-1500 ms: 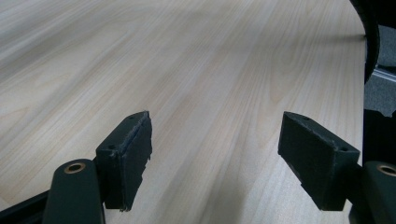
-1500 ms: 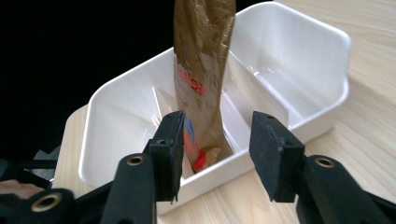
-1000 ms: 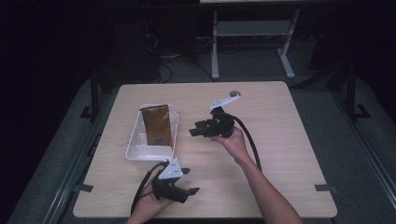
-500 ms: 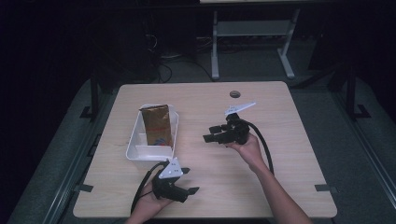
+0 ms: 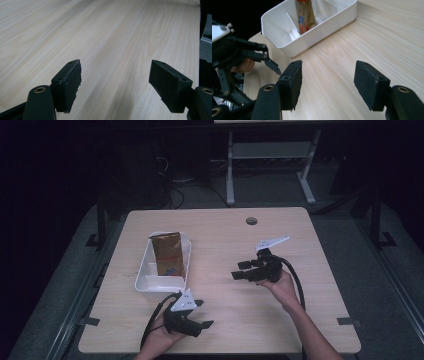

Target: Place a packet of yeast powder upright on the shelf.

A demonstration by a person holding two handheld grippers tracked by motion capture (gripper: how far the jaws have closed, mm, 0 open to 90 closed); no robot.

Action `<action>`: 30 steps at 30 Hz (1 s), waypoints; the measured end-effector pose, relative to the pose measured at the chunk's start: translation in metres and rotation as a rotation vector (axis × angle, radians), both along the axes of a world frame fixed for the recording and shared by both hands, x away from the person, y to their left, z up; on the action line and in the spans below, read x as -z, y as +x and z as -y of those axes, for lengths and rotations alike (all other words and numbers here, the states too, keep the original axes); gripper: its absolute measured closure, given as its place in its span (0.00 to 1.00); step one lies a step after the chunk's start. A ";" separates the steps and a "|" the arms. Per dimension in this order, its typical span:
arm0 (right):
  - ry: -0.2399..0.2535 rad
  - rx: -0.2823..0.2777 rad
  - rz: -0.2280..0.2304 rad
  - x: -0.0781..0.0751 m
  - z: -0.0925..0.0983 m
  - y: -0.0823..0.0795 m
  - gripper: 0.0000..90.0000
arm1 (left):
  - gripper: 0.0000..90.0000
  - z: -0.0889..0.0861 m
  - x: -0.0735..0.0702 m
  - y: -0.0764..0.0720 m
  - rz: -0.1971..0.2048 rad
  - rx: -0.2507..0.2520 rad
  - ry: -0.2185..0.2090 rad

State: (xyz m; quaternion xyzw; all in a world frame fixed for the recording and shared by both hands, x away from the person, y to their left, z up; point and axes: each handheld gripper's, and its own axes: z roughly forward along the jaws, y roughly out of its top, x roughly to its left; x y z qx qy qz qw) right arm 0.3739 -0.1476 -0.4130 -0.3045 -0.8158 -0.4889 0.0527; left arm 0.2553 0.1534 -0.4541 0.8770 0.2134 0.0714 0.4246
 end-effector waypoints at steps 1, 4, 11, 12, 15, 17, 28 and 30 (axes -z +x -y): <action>-0.004 0.000 -0.004 0.001 0.003 -0.001 0.42 | 0.28 0.000 0.000 0.000 0.001 0.000 0.001; -0.010 0.006 0.000 0.002 0.010 -0.006 0.42 | 0.28 0.000 0.000 0.000 0.000 -0.001 0.000; -0.014 0.021 -0.005 0.005 0.025 -0.016 0.42 | 0.28 0.000 0.000 0.000 0.000 -0.002 -0.002; -0.014 0.024 -0.005 0.005 0.027 -0.017 0.42 | 0.28 0.000 -0.001 0.000 0.001 -0.001 -0.001; -0.015 0.025 -0.006 0.006 0.031 -0.020 0.42 | 0.28 0.000 -0.001 0.000 0.002 0.000 0.003; -0.015 0.029 -0.010 0.007 0.033 -0.023 0.42 | 0.28 0.000 -0.001 0.000 0.004 0.000 0.000; -0.027 0.040 -0.018 0.017 0.048 -0.037 0.41 | 0.28 -0.001 -0.001 0.000 0.003 -0.002 -0.001; -0.029 0.045 -0.024 0.020 0.051 -0.040 0.41 | 0.28 0.000 -0.001 0.000 0.002 -0.003 -0.001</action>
